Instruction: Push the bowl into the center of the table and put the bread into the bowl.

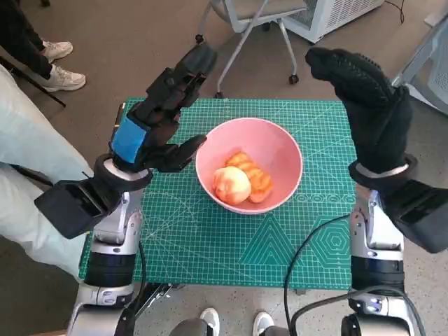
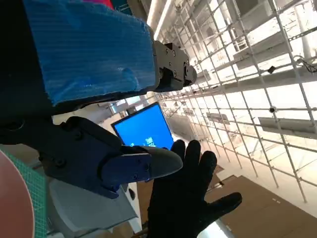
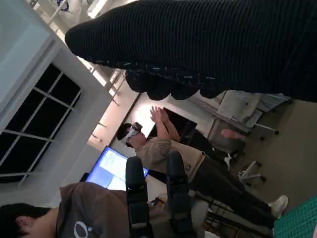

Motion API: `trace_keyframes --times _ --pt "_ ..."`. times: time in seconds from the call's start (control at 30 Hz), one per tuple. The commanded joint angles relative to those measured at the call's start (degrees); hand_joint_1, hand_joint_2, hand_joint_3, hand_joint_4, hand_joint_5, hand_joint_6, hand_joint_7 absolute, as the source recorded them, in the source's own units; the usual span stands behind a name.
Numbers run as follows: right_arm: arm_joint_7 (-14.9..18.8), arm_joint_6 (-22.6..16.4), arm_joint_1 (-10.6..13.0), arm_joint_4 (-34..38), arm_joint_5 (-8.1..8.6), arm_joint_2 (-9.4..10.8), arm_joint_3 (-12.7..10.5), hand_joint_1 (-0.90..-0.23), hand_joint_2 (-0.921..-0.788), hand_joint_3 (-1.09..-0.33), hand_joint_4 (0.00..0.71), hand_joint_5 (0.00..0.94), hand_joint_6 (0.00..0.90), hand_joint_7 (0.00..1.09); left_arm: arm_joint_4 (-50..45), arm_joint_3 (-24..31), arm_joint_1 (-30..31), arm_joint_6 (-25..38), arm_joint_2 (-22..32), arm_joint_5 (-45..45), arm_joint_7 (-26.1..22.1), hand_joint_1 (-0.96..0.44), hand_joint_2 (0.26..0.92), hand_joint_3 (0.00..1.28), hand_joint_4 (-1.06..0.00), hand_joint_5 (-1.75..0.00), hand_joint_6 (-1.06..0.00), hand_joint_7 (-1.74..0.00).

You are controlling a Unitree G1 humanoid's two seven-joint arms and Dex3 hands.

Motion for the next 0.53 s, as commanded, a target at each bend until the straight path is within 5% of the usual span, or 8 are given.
trace_keyframes --times 0.03,0.53 --pt "-0.2 0.8 0.5 0.4 -0.84 -0.3 0.4 -0.660 -0.921 -0.701 0.203 0.004 0.118 0.45 -0.6 0.2 0.0 0.2 -0.6 -0.1 0.2 -0.63 0.921 0.55 -0.10 0.00 -0.18 0.00" --pt "0.2 2.4 1.1 -0.5 1.01 0.1 0.2 -0.650 -0.921 -0.704 0.206 0.004 0.125 0.44 -0.3 0.5 0.2 -0.5 -1.3 -0.7 -0.1 -0.62 0.921 0.55 -0.09 0.00 -0.18 0.00"
